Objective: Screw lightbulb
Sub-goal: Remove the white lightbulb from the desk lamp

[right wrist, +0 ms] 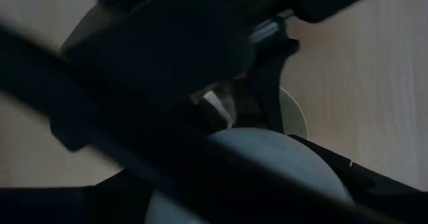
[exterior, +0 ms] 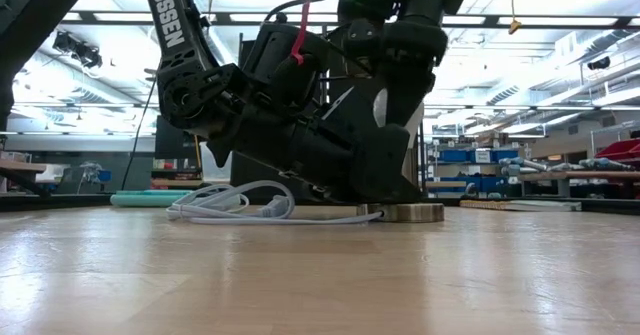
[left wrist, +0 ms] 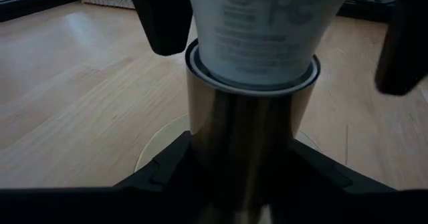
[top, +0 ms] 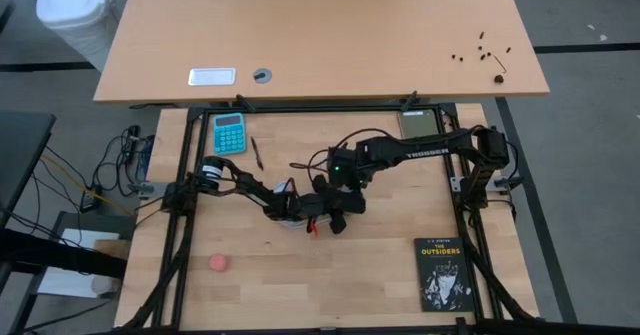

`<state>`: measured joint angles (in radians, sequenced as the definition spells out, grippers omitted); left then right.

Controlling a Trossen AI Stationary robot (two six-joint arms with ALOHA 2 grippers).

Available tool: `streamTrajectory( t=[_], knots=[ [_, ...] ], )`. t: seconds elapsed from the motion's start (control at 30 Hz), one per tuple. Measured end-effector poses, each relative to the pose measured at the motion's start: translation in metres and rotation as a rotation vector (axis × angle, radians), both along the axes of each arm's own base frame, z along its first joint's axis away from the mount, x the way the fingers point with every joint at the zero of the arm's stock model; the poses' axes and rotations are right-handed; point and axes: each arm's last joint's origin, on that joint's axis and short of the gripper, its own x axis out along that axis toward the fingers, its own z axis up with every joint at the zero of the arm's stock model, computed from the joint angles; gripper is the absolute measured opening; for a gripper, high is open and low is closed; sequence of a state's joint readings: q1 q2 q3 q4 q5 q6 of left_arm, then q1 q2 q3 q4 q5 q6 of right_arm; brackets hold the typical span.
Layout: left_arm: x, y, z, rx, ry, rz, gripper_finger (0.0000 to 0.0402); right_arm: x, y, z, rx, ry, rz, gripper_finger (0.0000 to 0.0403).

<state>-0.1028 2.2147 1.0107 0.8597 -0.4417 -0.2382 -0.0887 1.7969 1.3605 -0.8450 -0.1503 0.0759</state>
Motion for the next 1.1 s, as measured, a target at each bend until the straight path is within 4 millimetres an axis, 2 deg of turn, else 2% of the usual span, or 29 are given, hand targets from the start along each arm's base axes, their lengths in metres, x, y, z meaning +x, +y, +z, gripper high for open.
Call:
streamTrajectory(
  t=[0.47, 0.83, 0.97, 1.1],
  knots=[
    [0.0001, -0.0006, 0.0001, 0.001, 0.000, -0.008, 0.0188, -0.0022, 0.0030, 0.0000, -0.107, -0.043, 0.453, 0.0262],
    [0.0001, -0.0001, 0.0001, -0.003, -0.002, -0.003, 0.0188, -0.0019, 0.0010, 0.0010, -0.364, -0.082, 0.990, 0.0265],
    [-0.0003, 0.0001, -0.0001, 0.000, -0.001, 0.004, 0.0188, -0.0006, -0.0010, 0.0011, -0.381, -0.097, 1.003, 0.0265],
    [-0.0003, 0.0001, -0.0001, -0.001, -0.001, 0.004, 0.0188, 0.0007, 0.0005, 0.0014, -0.374, -0.092, 0.917, 0.0280]
  ],
)
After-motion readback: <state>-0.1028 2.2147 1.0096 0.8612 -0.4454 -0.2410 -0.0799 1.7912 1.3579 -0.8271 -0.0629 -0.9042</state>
